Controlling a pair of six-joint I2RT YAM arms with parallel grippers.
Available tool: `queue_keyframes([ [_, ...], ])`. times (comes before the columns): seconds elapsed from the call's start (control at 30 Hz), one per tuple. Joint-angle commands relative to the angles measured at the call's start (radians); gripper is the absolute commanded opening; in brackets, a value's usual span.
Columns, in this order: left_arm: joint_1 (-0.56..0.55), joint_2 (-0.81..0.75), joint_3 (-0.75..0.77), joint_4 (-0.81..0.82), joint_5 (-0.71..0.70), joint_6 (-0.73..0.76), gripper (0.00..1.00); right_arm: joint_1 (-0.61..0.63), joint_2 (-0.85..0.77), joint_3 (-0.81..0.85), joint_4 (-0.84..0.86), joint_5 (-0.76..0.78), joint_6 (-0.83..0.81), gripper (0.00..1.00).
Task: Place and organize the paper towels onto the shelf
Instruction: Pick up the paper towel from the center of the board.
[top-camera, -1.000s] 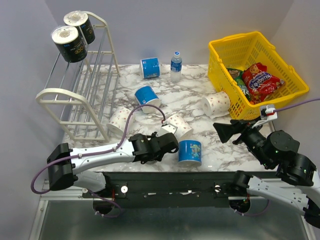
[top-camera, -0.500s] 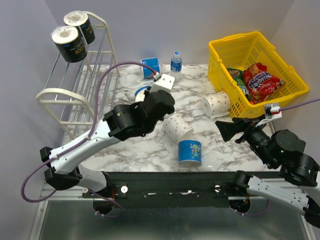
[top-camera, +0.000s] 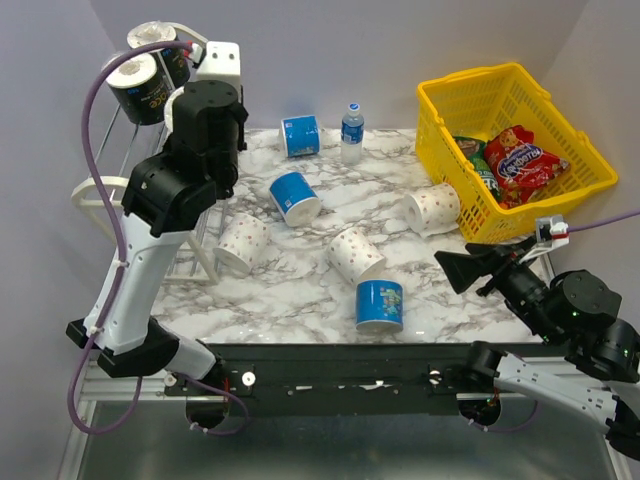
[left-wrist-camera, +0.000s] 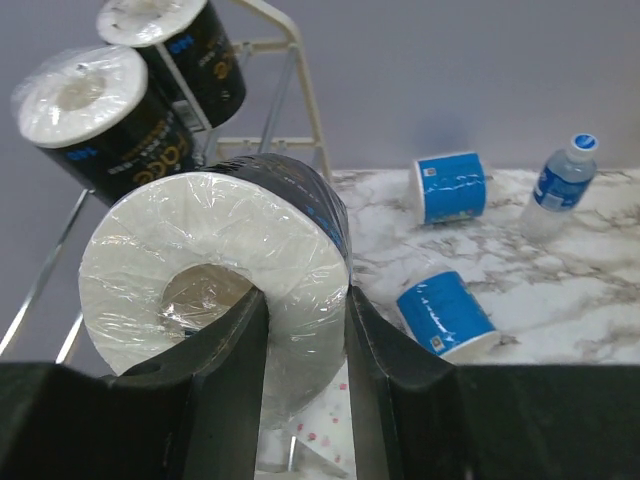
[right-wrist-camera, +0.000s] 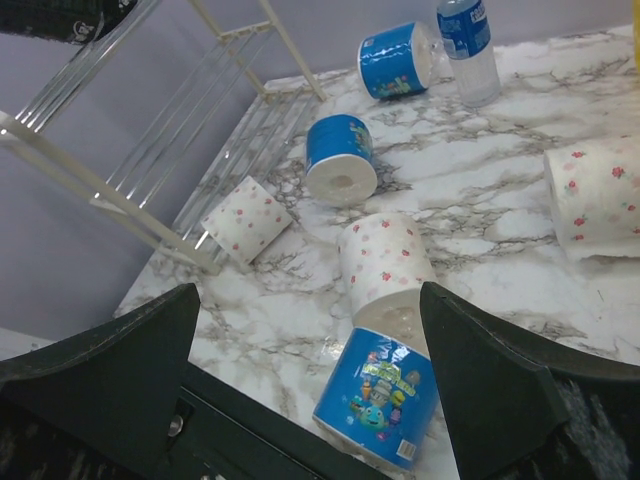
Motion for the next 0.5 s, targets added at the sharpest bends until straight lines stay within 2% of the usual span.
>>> queue_keyframes([
  [0.0,0.1,0.007,0.031,0.009,0.019,0.101,0.31,-0.001,-0.021,-0.01,-0.026,0.004,-0.014,1.0],
  [0.13,0.212,0.02,0.054,-0.002,0.079,0.114,0.3,-0.001,-0.012,0.015,-0.017,0.01,-0.044,1.0],
  [0.47,0.355,0.078,0.123,-0.065,0.158,0.149,0.31,-0.001,-0.001,0.02,0.0,0.043,-0.08,1.0],
])
